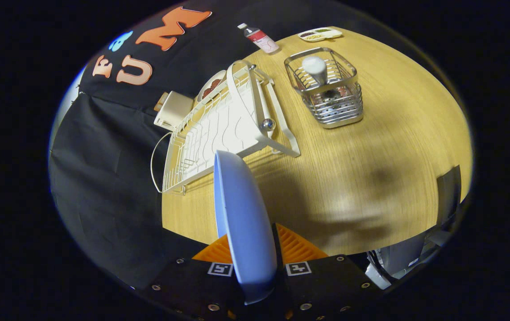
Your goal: Take the plate from the dish rack, then take the spoon from the basket and place it into the plate.
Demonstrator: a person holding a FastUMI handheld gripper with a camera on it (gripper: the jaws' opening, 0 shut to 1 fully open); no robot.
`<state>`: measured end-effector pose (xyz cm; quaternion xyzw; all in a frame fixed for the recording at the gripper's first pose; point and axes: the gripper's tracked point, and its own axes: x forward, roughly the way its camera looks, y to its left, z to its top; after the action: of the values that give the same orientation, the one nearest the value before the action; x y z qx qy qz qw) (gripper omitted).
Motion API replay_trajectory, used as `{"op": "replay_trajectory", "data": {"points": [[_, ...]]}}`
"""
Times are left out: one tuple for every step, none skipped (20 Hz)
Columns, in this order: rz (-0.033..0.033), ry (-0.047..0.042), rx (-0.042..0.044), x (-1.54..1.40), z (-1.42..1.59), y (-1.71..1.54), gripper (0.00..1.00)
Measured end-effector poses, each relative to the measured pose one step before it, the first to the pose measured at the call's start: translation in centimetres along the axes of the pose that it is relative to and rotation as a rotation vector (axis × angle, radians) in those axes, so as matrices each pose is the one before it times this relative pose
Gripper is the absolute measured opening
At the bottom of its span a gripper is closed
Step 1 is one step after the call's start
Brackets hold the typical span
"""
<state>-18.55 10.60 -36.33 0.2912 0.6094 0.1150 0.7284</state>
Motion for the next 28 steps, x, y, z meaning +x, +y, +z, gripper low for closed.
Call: {"op": "replay_trajectory", "data": {"points": [[0.00494, 0.00759, 0.00676, 0.767, -0.061, -0.064, 0.28], [-0.00226, -0.0007, 0.00625, 0.617, -0.045, -0.149, 0.28], [-0.01136, -0.0039, 0.00318, 0.554, -0.069, -0.374, 0.28], [0.01788, 0.007, 0.01682, 0.558, 0.038, 0.054, 0.28], [0.01333, 0.00681, 0.02575, 0.192, -0.256, 0.055, 0.29], [0.01707, 0.01132, 0.01735, 0.565, -0.134, 0.038, 0.28], [0.01016, 0.01773, 0.0201, 0.202, -0.306, -0.03, 0.29], [-0.00435, 0.0025, 0.02045, 0.237, 0.025, -0.106, 0.3], [-0.02479, -0.00585, -0.00318, 0.191, 0.216, -0.61, 0.33], [-0.01504, -0.01358, -0.01522, -0.012, 0.473, -0.272, 0.36], [-0.01443, 0.00127, -0.0223, -0.05, -0.007, 0.047, 0.39], [0.00478, 0.00644, -0.03192, 0.402, 0.065, 0.028, 0.41], [-0.00486, 0.00632, -0.02804, -0.015, 0.148, -0.144, 0.44], [-0.01779, -0.00156, -0.01797, 0.088, 0.166, -0.315, 0.45], [-0.0121, -0.0233, -0.01751, -0.058, 0.592, -0.138, 0.47], [-0.03348, -0.035, -0.02378, -0.065, 0.84, -0.505, 0.5], [-0.0352, -0.02994, -0.03041, -0.084, 0.84, -0.737, 0.52], [-0.03561, -0.03027, -0.02482, -0.382, 0.876, -0.8, 0.54], [-0.02206, -0.02168, -0.01775, -0.368, 0.52, -0.503, 0.58], [-0.01724, -0.02257, -0.01113, -0.405, 0.531, -0.435, 0.61], [-0.01953, -0.03336, -0.00933, -0.614, 0.831, -0.521, 0.63], [-0.01405, -0.05121, -0.01293, -0.724, 1.24, -0.477, 0.65], [-0.0167, -0.06052, -0.01554, -0.572, 1.263, -0.616, 0.66], [-0.01277, -0.07304, -0.0178, -0.701, 1.588, -0.555, 0.68], [-0.01156, -0.08225, -0.02068, -0.641, 1.554, -0.403, 0.69], [-0.0041, -0.08602, -0.0255, -0.609, 1.842, -0.3, 0.7], [-0.00702, -0.08641, -0.03163, -0.312, 1.564, -0.248, 0.71], [-0.00508, -0.0715, -0.04485, -0.269, 1.473, -0.228, 0.7]]}}
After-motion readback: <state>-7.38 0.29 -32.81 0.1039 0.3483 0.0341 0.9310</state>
